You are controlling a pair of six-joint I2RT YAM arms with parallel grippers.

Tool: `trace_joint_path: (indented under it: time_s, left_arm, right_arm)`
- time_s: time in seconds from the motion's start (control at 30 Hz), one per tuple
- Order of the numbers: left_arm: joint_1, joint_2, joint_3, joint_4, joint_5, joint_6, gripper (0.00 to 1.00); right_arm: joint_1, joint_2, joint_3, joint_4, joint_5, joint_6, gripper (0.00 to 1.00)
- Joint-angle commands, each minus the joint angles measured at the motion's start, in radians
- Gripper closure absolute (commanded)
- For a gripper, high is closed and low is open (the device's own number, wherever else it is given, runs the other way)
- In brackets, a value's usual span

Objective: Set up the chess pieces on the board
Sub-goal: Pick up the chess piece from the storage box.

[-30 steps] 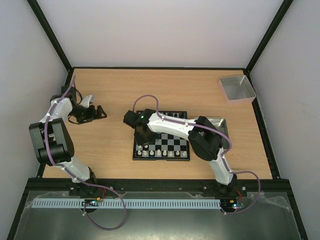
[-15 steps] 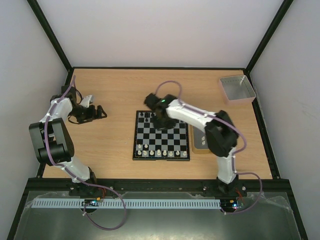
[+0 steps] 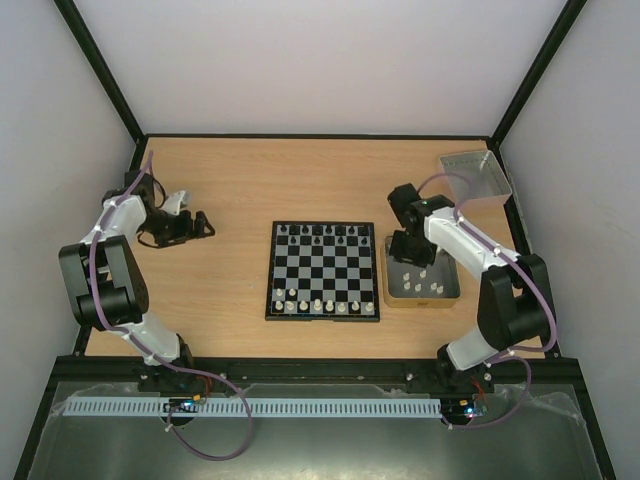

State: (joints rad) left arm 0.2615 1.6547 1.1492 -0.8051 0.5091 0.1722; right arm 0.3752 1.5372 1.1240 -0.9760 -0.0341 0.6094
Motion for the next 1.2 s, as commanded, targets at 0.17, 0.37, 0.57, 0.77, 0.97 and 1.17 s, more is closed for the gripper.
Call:
trace_joint_path:
  time_s: [0.17,0.37,0.57,0.77,0.97,1.17]
  left_arm:
    - [-0.016,-0.002,-0.008,-0.006,-0.021,-0.007,0.01]
    - [-0.015,-0.014,-0.008,-0.009,-0.026,-0.007,0.01]
    - [-0.015,-0.027,-0.02,-0.003,-0.036,-0.007,0.01]
    - [-0.016,-0.021,-0.018,-0.003,-0.033,-0.007,0.01]
    - [-0.016,-0.01,-0.012,-0.003,-0.03,-0.008,0.01]
    - [-0.015,-0.003,-0.009,-0.003,-0.029,-0.008,0.01]
  right_arm:
    - [-0.031,0.0,-0.118,0.115,-0.11,-0.008,0.71]
    - [-0.039,0.035,-0.124,0.146,-0.11,-0.011,0.72]
    - [-0.046,0.042,-0.127,0.139,-0.087,-0.018,0.72]
    - [-0.078,0.016,-0.153,0.138,-0.075,-0.025,0.72]
    - [-0.09,0.01,-0.167,0.14,-0.081,-0.031,0.72]
    - [-0.09,0.016,-0.191,0.159,-0.101,-0.033,0.75]
